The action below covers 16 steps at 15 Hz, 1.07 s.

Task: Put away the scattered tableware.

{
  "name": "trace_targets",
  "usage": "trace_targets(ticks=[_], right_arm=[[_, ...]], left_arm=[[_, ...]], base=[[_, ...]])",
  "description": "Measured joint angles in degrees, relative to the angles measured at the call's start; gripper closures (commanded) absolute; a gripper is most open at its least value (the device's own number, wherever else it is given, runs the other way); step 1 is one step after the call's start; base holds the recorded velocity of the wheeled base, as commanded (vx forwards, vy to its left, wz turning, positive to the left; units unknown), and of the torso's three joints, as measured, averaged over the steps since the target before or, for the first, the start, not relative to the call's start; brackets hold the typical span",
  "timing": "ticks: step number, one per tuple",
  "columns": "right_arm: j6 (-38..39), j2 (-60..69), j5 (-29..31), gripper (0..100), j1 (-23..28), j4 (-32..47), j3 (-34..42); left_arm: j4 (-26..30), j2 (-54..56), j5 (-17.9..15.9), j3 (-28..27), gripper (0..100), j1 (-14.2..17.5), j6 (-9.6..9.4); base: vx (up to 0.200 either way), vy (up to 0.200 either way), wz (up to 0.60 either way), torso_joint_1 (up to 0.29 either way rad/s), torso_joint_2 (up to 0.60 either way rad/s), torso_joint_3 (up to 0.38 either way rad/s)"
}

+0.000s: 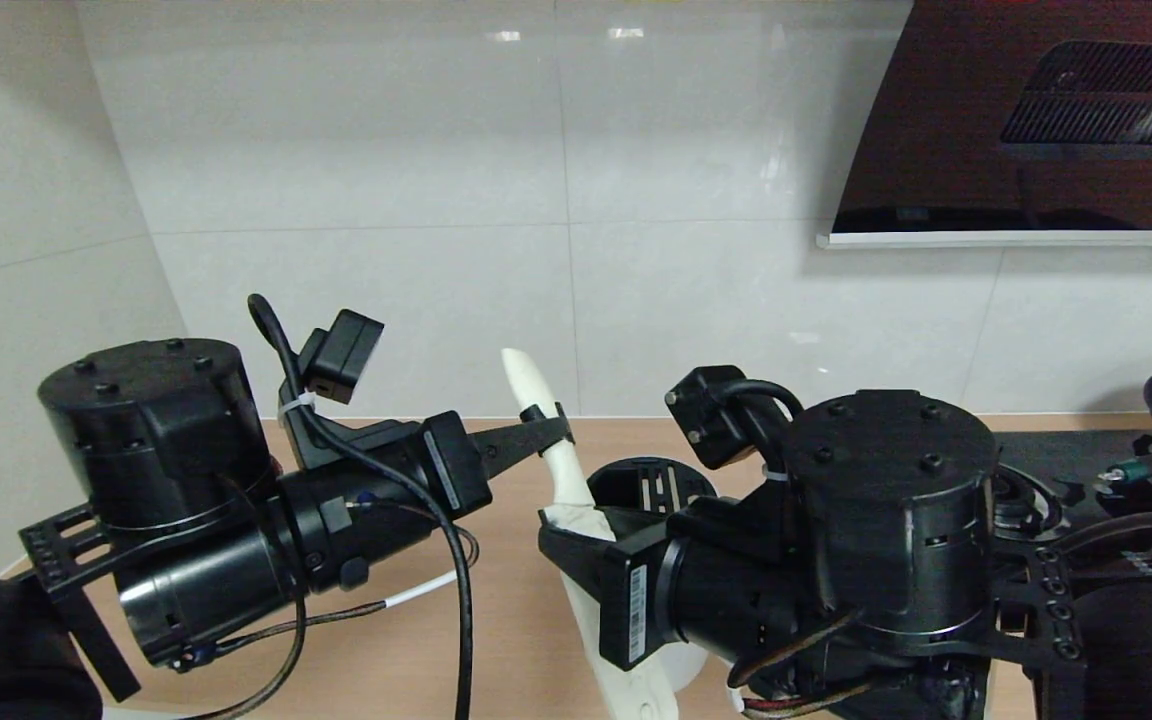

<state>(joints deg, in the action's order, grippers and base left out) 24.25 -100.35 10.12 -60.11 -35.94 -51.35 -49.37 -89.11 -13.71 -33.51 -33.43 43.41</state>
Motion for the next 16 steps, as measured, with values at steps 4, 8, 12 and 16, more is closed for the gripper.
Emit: trace_targets(ticks=[4,8,12,16], right_arm=[[0.0,0.1,0.0,100,0.0,0.0,0.0],[0.0,0.2,0.1,100,0.0,0.1,0.0],[0.1,0.1,1.3,0,0.2,-0.1,0.0],[0.1,0.2,1.3,0,0.1,0.0,-0.1]], left_arm=[[0.0,0.0,0.0,0.1,100,0.0,0.00],[0.0,0.0,0.1,0.0,100,0.0,0.07],[0.1,0.1,0.1,0.0,100,0.0,0.07],[0.1,0.1,0.2,-0.1,100,0.0,0.05]], base=[[0.000,0.000,0.00,0.000,0.00,0.000],[0.000,0.000,0.00,0.000,0.00,0.000],[0.000,0.000,0.00,0.000,0.00,0.000],[0.000,0.000,0.00,0.000,0.00,0.000]])
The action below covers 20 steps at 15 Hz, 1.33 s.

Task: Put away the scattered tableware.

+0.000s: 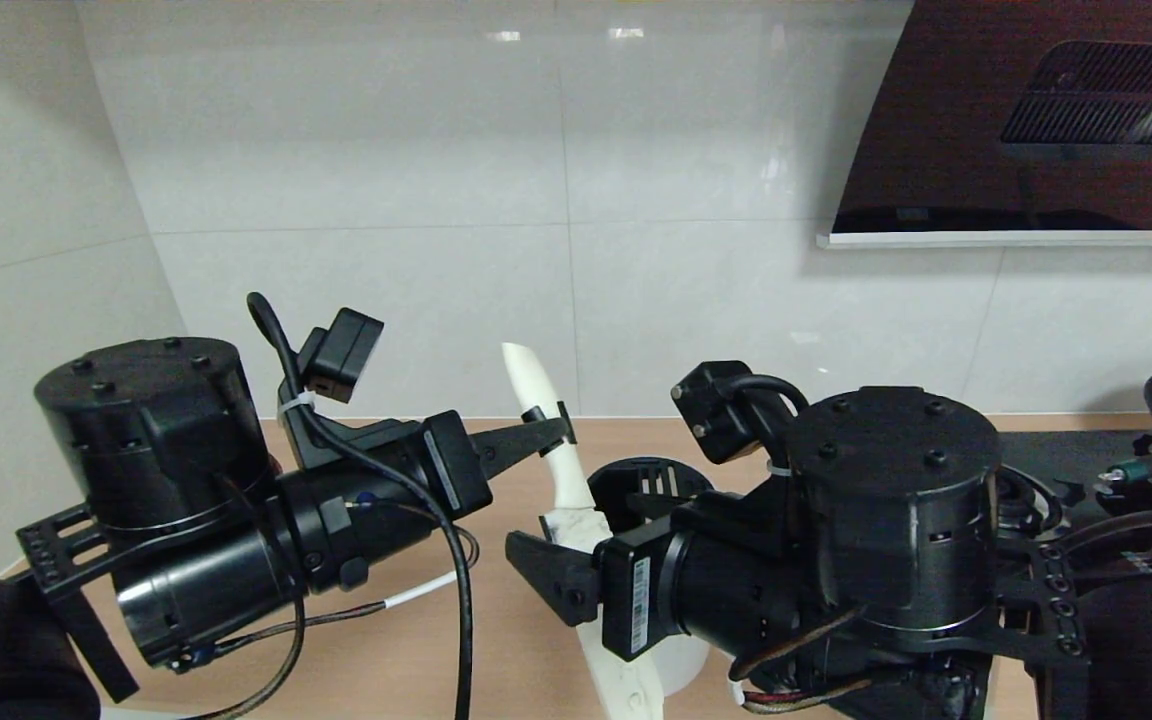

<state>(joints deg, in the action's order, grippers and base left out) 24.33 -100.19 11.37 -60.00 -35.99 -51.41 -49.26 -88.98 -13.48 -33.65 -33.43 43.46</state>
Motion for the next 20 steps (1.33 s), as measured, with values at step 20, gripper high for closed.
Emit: trace_targets(ticks=[20], right_arm=[[-0.6,11.3,-7.0,0,28.8,5.0,-2.0]], left_arm=[[21.8,-2.5,31.0,-30.5,100,-5.0,-16.75]], base=[[0.000,0.000,0.00,0.000,0.00,0.000]])
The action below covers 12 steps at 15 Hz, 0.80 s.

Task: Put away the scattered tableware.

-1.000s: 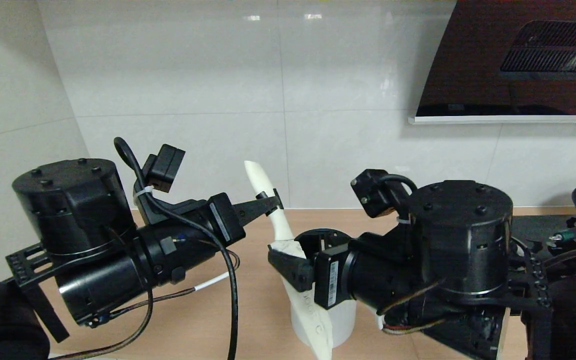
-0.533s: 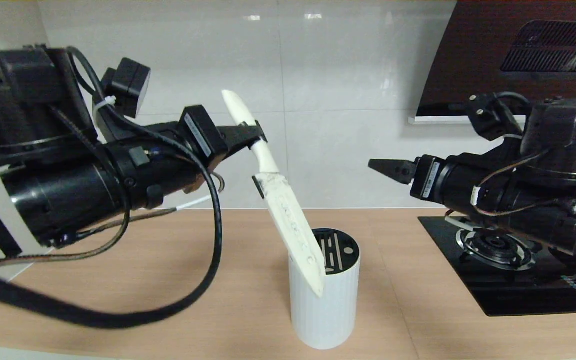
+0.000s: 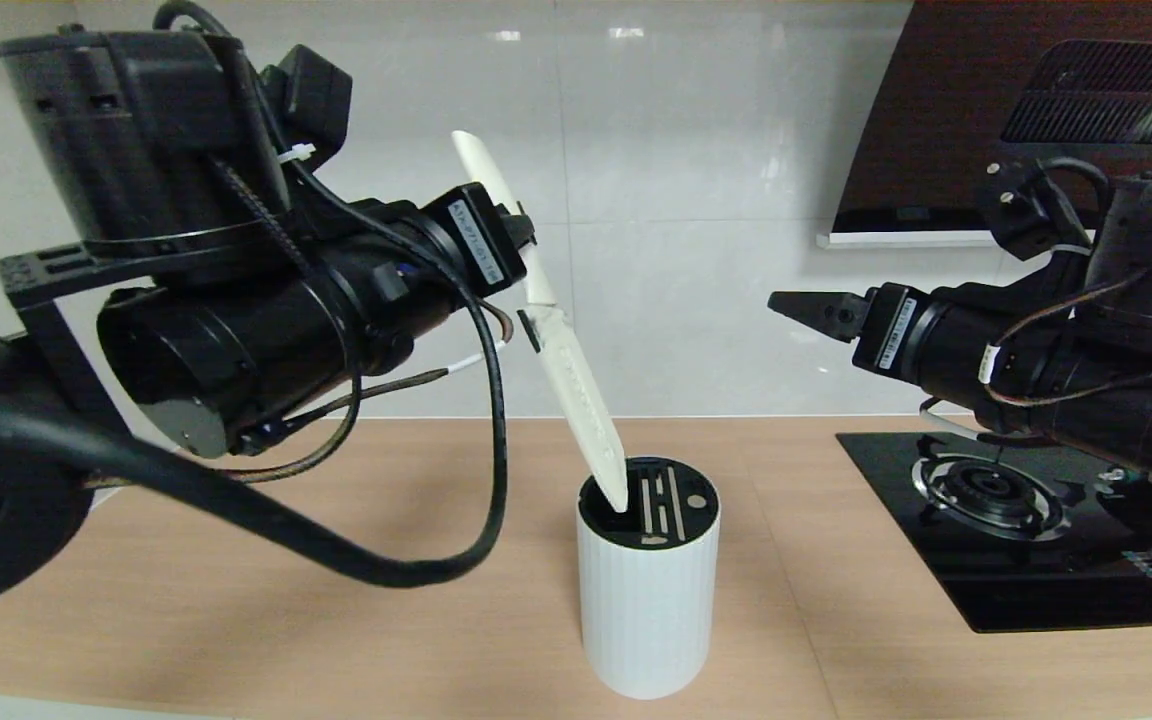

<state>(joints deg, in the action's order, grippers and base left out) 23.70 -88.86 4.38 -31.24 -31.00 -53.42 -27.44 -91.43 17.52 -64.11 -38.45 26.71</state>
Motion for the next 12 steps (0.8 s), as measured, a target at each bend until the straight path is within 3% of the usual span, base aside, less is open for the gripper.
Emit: trace_targets(ticks=[3,4,7,9,12], right_arm=[[0.0,0.4,0.0,0,0.0,0.1,0.0],[-0.6,0.4,0.0,0,0.0,0.0,0.0],[-1.2,0.3,0.0,0,-0.1,0.1,0.4],[-1.6,0.1,0.1,0,-0.1,0.1,0.6],[-2.0,0.1,0.1,0,-0.2,0.1,1.0]], left_arm=[[-0.4,-1.8,10.9,-0.2,100,-3.8,-6.51],[-0.9,-2.7,12.6,-0.2,100,-4.3,-7.47],[-2.9,-6.8,14.4,-3.3,100,-5.0,-9.67],[-3.3,-10.1,18.0,-6.4,100,-5.2,-12.81],[-4.8,-12.8,18.2,-5.9,100,-5.3,-12.64]], base=[[0.000,0.000,0.00,0.000,0.00,0.000],[0.000,0.000,0.00,0.000,0.00,0.000],[0.000,0.000,0.00,0.000,0.00,0.000],[0.000,0.000,0.00,0.000,0.00,0.000],[0.000,0.000,0.00,0.000,0.00,0.000]])
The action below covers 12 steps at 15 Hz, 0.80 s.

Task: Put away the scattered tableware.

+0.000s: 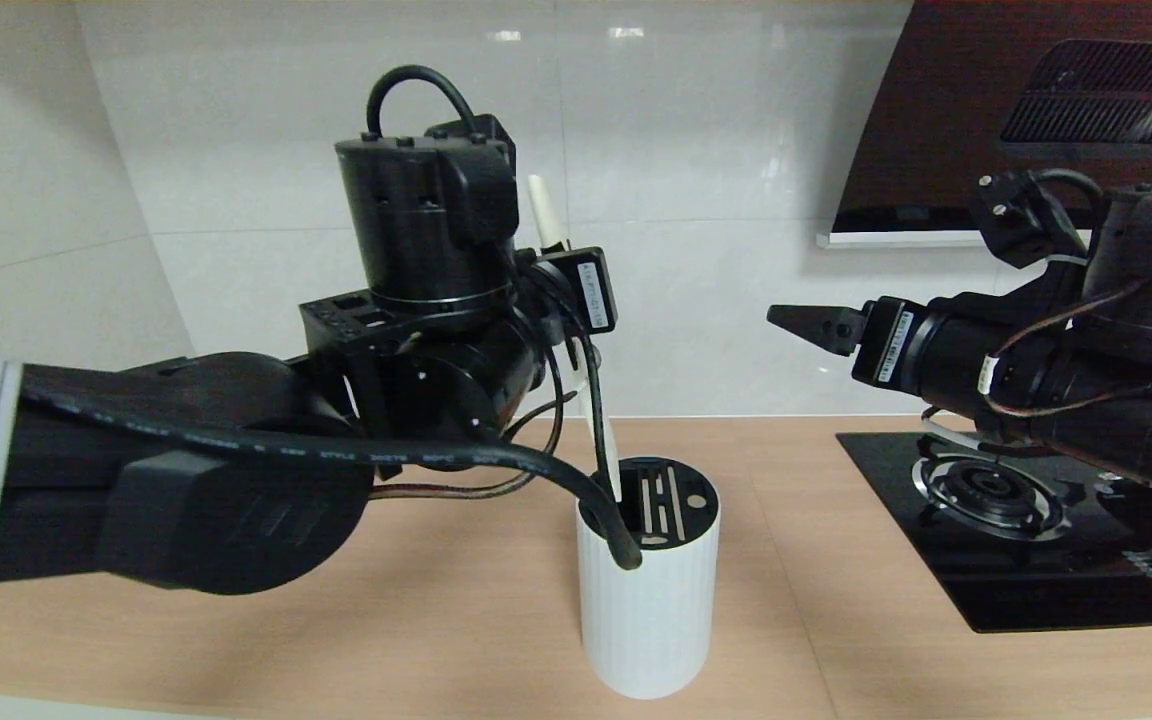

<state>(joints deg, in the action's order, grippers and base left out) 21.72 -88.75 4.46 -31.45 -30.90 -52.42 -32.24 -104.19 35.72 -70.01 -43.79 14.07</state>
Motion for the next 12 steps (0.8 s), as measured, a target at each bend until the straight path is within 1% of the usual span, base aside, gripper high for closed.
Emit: trace_targets(ticks=[3,5,7,9,10,11,12], right_arm=[[0.0,-0.1,0.0,0,-0.1,0.0,0.2],[0.0,-0.1,0.0,0,-0.1,0.0,0.3],[0.0,-0.1,0.0,0,-0.2,0.0,0.3],[0.0,0.0,0.0,0,-0.1,0.0,0.3],[0.0,0.3,0.0,0,-0.1,0.0,0.3],[0.0,0.7,0.0,0,-0.1,0.0,0.3],[0.0,1.1,0.0,0,-0.2,0.0,0.3]], left_arm=[[-2.6,-1.8,0.1,0.5,100,0.0,-0.11],[-3.0,-2.8,0.4,0.6,100,-0.1,-0.22],[-3.4,-4.3,2.3,0.7,100,-0.1,-0.15],[-5.5,-6.4,3.6,0.7,100,-0.2,-0.28],[-7.1,-7.3,3.7,0.7,100,-0.2,-0.68],[-9.0,-8.5,4.0,0.7,100,-0.4,-1.51],[-9.5,-9.4,4.2,0.7,100,-0.6,-1.73]], base=[[0.000,0.000,0.00,0.000,0.00,0.000],[0.000,0.000,0.00,0.000,0.00,0.000],[0.000,0.000,0.00,0.000,0.00,0.000],[0.000,0.000,0.00,0.000,0.00,0.000],[0.000,0.000,0.00,0.000,0.00,0.000],[0.000,0.000,0.00,0.000,0.00,0.000],[0.000,0.000,0.00,0.000,0.00,0.000]])
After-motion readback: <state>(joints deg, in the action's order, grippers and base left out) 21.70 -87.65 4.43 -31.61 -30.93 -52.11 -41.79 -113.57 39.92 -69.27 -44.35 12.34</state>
